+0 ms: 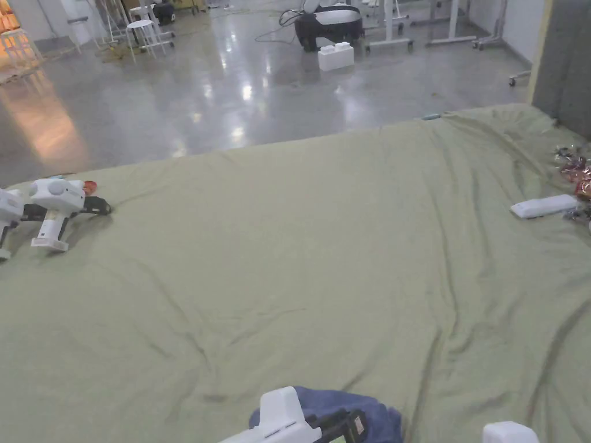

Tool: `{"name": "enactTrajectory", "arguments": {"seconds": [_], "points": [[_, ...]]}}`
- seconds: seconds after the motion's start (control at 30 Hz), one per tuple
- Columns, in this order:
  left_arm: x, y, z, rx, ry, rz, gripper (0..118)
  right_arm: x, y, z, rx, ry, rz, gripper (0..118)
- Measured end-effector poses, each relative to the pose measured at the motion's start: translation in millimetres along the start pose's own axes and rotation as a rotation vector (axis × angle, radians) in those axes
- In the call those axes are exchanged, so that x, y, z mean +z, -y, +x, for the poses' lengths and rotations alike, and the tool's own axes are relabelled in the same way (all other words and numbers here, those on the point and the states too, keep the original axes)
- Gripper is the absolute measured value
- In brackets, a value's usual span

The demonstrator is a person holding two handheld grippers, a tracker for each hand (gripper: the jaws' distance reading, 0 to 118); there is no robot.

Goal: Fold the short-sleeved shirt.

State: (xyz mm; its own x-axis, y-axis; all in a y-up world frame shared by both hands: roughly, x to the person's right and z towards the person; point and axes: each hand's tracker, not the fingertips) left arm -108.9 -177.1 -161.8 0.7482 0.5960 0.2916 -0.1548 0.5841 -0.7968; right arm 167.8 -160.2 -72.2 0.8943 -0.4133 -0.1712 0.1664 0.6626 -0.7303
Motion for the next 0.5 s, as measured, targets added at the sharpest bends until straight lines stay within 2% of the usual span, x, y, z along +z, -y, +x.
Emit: {"name": "enactTrajectory", "arguments": {"seconds": [0.03, 0.07, 0.1, 0.17, 0.23, 0.27, 0.33, 0.4, 0.5], "points": [[13, -6, -5, -0.016, 0.008, 0.018, 70, -16, -7, -4, -0.002, -0.053, -0.025, 0], [25, -10, -9, -0.026, 0.001, 0.02, 89, -30, -12, -8, -0.002, -0.091, -0.052, 0], [40, -15, -14, -0.035, -0.022, 0.048, 100, -46, -17, -12, 0.014, -0.101, -0.081, 0], [62, -18, -31, -0.029, -0.073, 0.067, 101, -70, -22, -16, 0.08, -0.067, -0.14, 0], [78, -20, -53, 0.008, -0.135, 0.075, 101, -86, -23, -14, 0.138, 0.111, -0.244, 0], [84, -19, -65, 0.039, -0.147, 0.07, 100, -89, -21, -9, 0.156, 0.132, -0.267, 0], [92, -16, -89, 0.126, -0.099, 0.057, 100, -91, -17, 3, 0.131, 0.103, -0.251, 0], [85, -14, -111, 0.23, -0.01, 0.023, 100, -93, -17, 7, 0.031, 0.086, -0.252, 0], [64, -8, -125, 0.316, 0.015, -0.021, 100, -94, -14, 5, 0.077, 0.102, -0.248, 0]]}}
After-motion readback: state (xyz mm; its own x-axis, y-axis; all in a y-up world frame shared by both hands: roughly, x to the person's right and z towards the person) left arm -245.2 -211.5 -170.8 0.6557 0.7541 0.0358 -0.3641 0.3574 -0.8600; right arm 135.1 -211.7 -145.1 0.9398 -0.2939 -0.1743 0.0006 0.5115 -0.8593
